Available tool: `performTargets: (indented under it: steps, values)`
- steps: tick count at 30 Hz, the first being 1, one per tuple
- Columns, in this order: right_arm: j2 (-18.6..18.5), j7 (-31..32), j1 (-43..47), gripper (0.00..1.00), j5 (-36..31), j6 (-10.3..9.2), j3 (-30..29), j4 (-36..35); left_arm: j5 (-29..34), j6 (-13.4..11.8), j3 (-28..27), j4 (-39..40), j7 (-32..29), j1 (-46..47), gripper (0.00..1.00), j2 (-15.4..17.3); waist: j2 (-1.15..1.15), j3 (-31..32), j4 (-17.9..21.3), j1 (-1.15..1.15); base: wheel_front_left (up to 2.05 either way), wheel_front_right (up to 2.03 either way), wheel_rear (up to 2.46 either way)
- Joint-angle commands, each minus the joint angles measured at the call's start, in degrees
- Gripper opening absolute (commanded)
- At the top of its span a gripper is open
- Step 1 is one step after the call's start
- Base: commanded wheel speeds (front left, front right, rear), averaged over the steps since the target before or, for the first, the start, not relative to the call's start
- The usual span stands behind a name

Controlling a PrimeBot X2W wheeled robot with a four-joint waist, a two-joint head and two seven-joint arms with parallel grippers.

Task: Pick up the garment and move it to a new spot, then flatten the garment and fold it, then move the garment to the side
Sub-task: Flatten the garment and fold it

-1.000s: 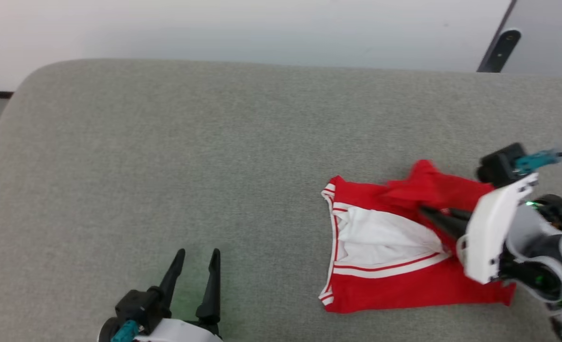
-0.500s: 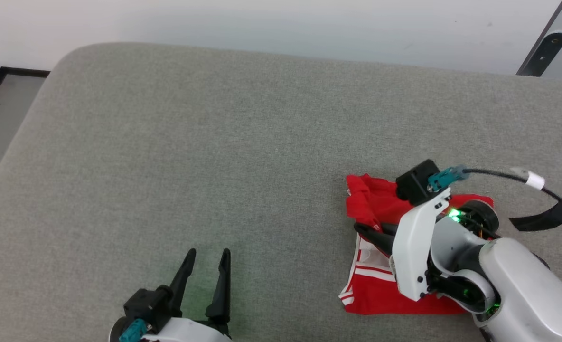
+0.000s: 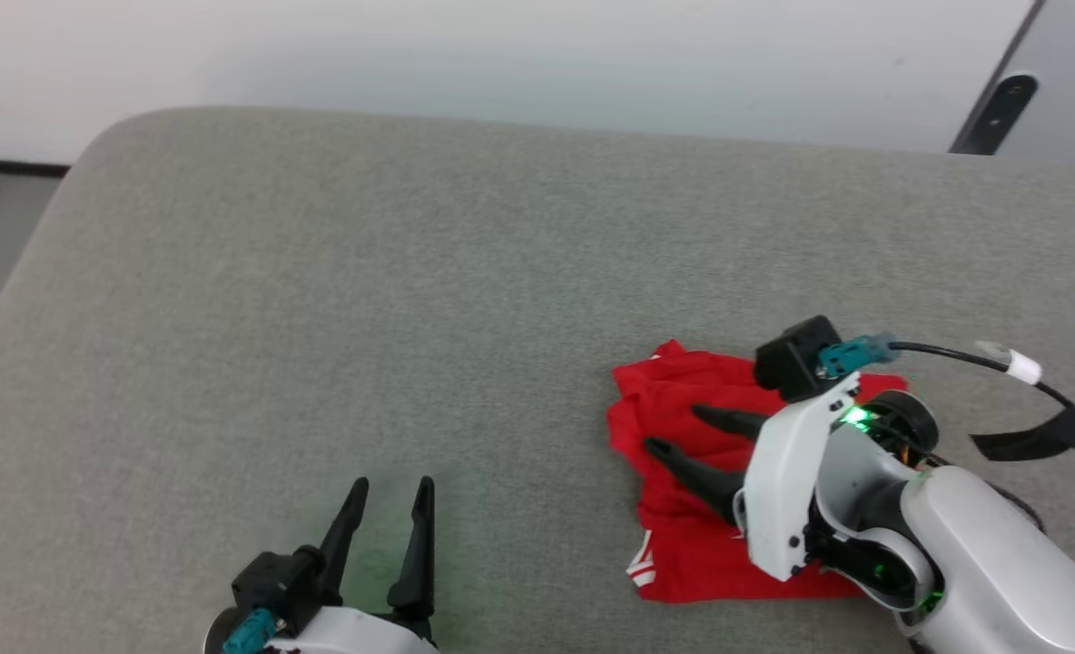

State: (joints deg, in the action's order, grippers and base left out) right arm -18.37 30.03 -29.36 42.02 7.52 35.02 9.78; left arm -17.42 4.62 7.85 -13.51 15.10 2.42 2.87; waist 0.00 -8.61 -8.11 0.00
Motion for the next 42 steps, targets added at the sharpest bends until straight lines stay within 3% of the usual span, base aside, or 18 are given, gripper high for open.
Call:
performTargets:
  steps: [1,6,18,30,42]
  values:
    - [-0.6,-0.9,0.9,1.00,0.2,-0.06,-0.3,-0.3,0.4,0.4,-0.1,-0.1,0.0,0.0,1.00,0.0,0.00,1.3,1.6,0.00,0.00,0.00,0.00]
    - [-2.5,-4.9,2.6,1.00,1.0,-0.06,-2.4,-1.0,1.0,1.0,-0.8,-0.6,0.0,-0.3,1.00,0.0,0.00,3.3,4.8,0.00,0.00,0.00,0.00]
    - [-10.5,-17.3,11.1,1.00,-6.2,-0.06,-9.9,3.5,3.5,2.1,-2.7,-5.2,0.0,1.9,1.00,1.1,0.00,6.3,10.8,0.00,0.00,0.00,0.00]
    - [-7.7,-29.3,21.2,1.00,-8.8,-0.06,-19.2,2.3,4.9,2.4,-5.7,-3.3,0.0,-3.8,1.00,2.5,0.00,9.3,12.6,0.00,0.00,0.00,0.00]
    - [-3.1,-28.6,33.6,1.00,-13.6,-0.07,-28.6,-6.1,6.1,2.0,-9.7,5.3,0.0,-14.7,1.00,2.3,0.00,10.2,12.2,0.00,0.00,0.00,0.00]
